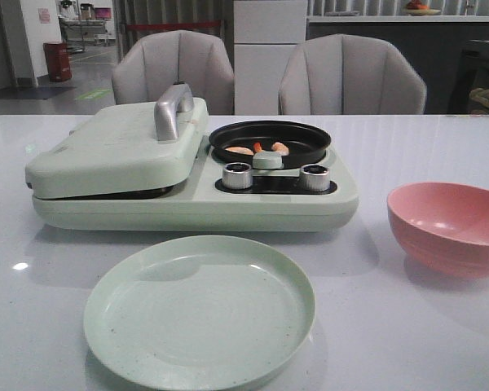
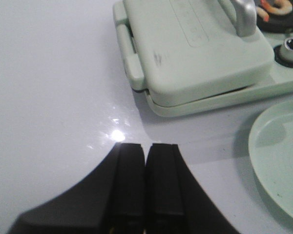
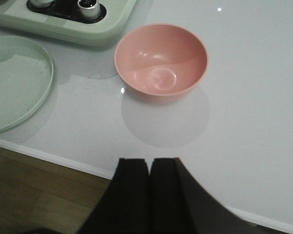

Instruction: Make breakfast with bread and shrimp

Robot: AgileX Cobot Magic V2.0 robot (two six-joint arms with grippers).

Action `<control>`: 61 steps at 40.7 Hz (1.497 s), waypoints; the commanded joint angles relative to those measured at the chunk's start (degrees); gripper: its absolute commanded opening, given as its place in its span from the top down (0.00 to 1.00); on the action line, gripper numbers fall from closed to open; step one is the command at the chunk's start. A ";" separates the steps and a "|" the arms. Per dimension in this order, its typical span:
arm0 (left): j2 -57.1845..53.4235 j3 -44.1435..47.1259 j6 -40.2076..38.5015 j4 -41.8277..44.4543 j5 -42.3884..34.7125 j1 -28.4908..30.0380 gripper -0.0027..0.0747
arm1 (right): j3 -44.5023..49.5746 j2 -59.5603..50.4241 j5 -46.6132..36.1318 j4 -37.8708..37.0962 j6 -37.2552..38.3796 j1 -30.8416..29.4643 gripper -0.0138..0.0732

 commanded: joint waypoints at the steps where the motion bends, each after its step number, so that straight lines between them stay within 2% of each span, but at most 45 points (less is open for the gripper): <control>1: -5.87 1.83 -0.56 0.55 -8.50 2.28 0.84 | -1.46 0.45 -3.73 -0.58 -0.37 0.03 0.80; 8: -18.19 11.74 -0.56 0.54 -12.33 6.19 0.84 | -1.46 0.45 -3.73 -0.58 -0.37 0.03 0.80; 17: -34.26 23.97 -0.56 0.54 -19.38 6.62 0.84 | -1.46 0.45 -3.73 -0.58 -0.37 0.03 0.80; 24: -41.09 30.68 -0.56 0.02 -24.09 6.72 0.84 | -1.46 0.45 -3.73 -0.58 -0.37 0.03 0.80; 28: -41.75 32.84 -0.56 -1.63 -26.96 6.73 0.84 | -1.46 0.45 -3.73 -0.58 -0.37 0.03 0.80; 36: -41.73 33.00 -0.56 -5.36 -26.91 6.73 0.84 | -1.46 0.45 -3.74 -0.58 -0.37 0.03 0.80; 46: -41.61 33.00 -0.56 -5.59 -26.91 6.73 0.84 | -1.46 0.45 -3.74 -0.58 -0.37 0.03 0.80; 49: -41.61 33.00 -1.30 -3.59 -27.17 6.73 0.84 | -1.46 0.45 -3.74 -0.58 -0.37 0.03 0.80; 54: -41.61 33.00 -7.81 4.15 -27.43 6.73 0.84 | -1.46 0.45 -3.74 -0.58 -0.37 0.03 0.80; 61: -41.61 33.00 -7.82 1.62 -27.43 6.73 0.84 | -1.46 0.45 -3.74 -0.58 -0.37 0.03 0.80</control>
